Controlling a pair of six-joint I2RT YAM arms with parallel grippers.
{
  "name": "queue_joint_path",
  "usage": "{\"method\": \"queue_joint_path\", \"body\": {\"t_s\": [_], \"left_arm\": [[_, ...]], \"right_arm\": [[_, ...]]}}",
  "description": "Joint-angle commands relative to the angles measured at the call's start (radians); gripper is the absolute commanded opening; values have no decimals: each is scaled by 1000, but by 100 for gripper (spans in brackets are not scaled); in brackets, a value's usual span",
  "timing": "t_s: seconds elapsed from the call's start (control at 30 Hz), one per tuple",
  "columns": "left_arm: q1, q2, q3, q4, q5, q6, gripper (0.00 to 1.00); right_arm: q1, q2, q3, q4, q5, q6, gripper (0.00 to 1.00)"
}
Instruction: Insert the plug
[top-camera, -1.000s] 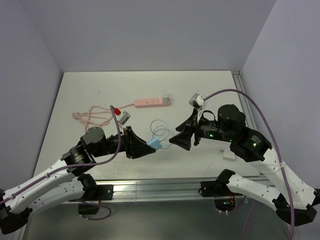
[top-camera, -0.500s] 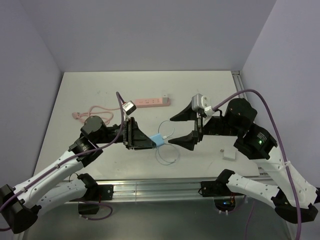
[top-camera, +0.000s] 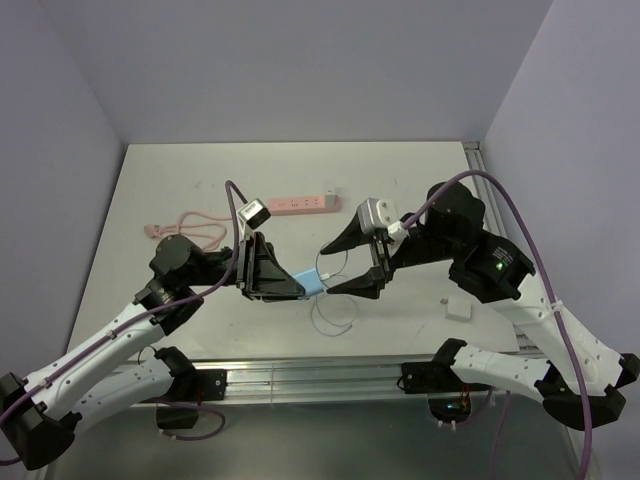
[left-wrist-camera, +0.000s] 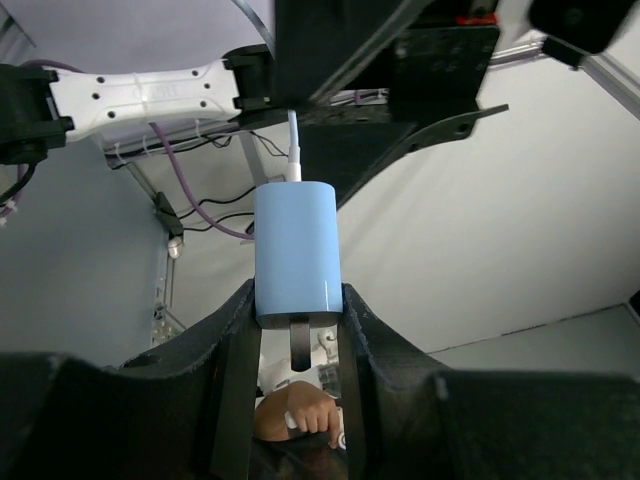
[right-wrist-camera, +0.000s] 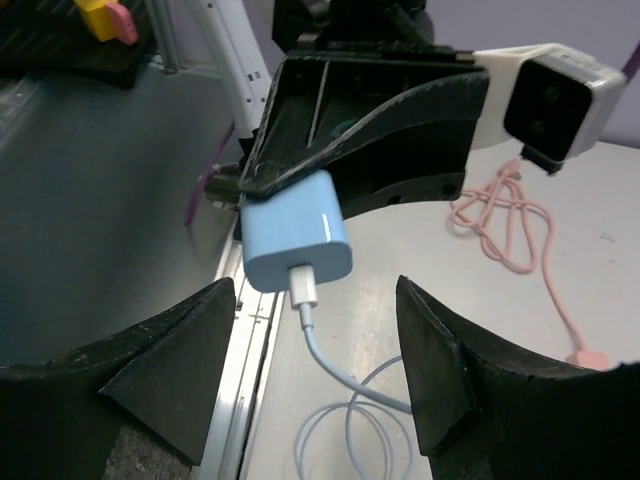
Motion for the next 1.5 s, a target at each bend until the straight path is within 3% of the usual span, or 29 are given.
{"method": "queue_joint_path", "body": {"t_s": [0.0,0.17,0.33,0.67,1.03,1.47], "left_arm": [[4,-30,22,130,27,-33,0],[4,-47,50,80,27,7,0],[4,-47,35,130,28,-18,0],[3,-38,16,215,30,-56,0],[3,-27,-2,267,33,-78,0],[3,-27,-14,279,27,-79,0]], "right_arm": [[8,-14,-17,52,-87,-15,72],[11,14,-3,53,-128,-13,77],[20,2,-29,133,-145,26,78],[60,51,-20,222,-141,51,70],[77,22,-69,354,-108,106,69],[85,34,-61,374,-144,126,70]]}}
